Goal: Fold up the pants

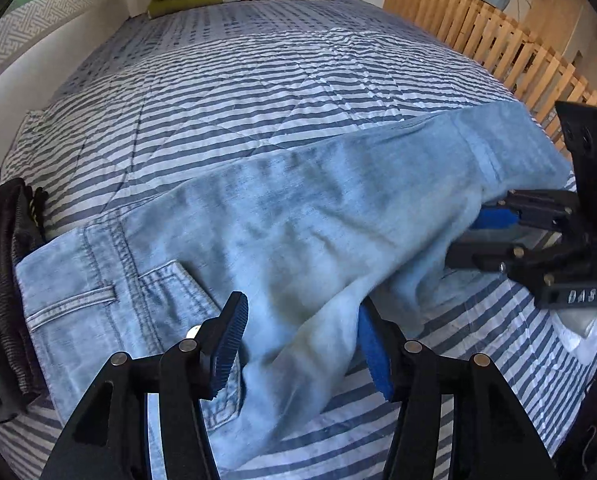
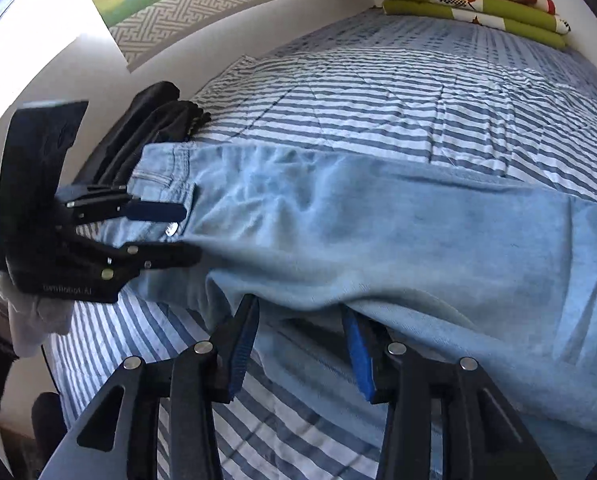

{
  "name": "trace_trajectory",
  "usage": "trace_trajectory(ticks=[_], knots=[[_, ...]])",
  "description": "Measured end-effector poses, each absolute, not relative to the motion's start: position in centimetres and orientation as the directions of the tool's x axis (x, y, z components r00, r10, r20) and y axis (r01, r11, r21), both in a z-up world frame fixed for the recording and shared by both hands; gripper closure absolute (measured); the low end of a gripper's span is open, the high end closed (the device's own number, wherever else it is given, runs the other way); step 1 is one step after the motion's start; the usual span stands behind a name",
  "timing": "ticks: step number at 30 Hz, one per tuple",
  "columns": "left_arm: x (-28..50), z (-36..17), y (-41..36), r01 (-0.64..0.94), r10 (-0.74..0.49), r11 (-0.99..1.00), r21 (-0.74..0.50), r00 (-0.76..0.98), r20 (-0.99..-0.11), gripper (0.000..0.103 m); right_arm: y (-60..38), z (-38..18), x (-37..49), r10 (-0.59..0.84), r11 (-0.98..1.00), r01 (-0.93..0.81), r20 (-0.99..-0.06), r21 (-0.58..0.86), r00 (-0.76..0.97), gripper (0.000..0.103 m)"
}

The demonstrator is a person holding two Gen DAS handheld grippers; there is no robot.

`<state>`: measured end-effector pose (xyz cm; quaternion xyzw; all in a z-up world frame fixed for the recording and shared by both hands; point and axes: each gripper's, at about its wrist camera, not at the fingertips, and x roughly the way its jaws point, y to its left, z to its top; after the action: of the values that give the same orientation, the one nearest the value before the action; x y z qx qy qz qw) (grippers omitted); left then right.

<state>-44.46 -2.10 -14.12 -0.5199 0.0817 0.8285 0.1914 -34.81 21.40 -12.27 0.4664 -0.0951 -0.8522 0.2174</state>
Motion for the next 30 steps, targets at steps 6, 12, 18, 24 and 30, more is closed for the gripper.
trace_trajectory(ticks=[6, 12, 18, 24, 30], knots=[[-39.0, -14.1, -6.4, -0.360, 0.144, -0.933, 0.017, -0.416, -0.898, 0.044, 21.2, -13.4, -35.7, -0.543, -0.839, 0.269, -0.714, 0.472, -0.443, 0.059], [-39.2, -17.1, -10.7, -0.264, 0.051, -0.963, 0.060, -0.395, -0.917, 0.045, 17.5, -13.7, -32.9, -0.565, -0.808, 0.430, -0.734, 0.402, -0.377, 0.045], [-43.8, -15.9, -12.2, -0.204, 0.074, -0.979, 0.010, -0.398, -0.914, 0.045, 15.1, -13.9, -31.3, -0.470, -0.821, 0.525, -0.790, 0.226, -0.395, 0.045], [-45.1, -14.5, -12.5, -0.172, 0.061, -0.985, 0.015, -0.427, -0.902, 0.045, 12.1, -14.9, -32.5, -0.378, -0.837, 0.539, -0.813, 0.097, -0.442, 0.052], [-43.7, -14.1, -14.5, -0.150, 0.097, -0.988, -0.036, -0.423, -0.901, 0.044, 14.4, -14.2, -30.9, -0.366, -0.858, 0.500, -0.818, 0.113, -0.444, 0.070]])
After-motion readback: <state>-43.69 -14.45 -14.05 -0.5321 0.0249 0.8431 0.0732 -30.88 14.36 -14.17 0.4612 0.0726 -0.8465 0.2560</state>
